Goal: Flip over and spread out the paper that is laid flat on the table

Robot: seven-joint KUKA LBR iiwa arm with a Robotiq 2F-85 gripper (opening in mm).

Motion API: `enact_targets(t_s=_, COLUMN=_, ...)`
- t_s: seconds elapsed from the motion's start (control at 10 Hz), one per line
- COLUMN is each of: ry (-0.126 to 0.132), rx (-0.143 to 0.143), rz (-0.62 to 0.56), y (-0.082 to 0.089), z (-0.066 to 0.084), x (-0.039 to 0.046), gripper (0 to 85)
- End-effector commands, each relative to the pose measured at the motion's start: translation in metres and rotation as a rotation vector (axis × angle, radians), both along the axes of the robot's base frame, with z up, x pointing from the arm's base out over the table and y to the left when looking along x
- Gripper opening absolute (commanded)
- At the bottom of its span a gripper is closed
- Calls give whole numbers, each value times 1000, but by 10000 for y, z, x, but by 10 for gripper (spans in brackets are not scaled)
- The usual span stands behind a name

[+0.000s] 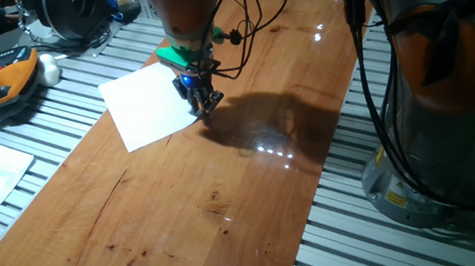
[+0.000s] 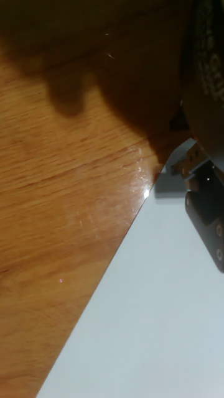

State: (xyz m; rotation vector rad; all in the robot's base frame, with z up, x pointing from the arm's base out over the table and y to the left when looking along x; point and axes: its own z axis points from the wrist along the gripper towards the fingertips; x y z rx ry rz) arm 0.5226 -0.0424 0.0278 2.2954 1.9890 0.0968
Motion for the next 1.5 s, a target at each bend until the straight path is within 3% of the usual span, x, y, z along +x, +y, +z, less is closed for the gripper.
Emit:
enact_targets(t_s=0.0, ry=-3, rx=-2, rz=12, y=-2, z=0, x=-1, gripper=340)
enact_targets(t_s=0.3, ry=-9, rx=-10, rz=56, y=0, z=0, x=1, gripper=340)
enact_targets(t_s=0.4, ry=-8, rx=-11, rz=65, y=3, z=2, x=4, gripper=170)
enact_targets(t_s=1.1, ry=-23, rx=-15, rz=87, y=45, z=-37, x=46, gripper=170)
enact_targets(t_s=1.2, ry=-26, rx=-13, rz=98, y=38, z=-22, x=45, gripper=0)
enact_targets(t_s=1.4, ry=-32, rx=-9, rz=113, y=21, z=31, x=41, gripper=0)
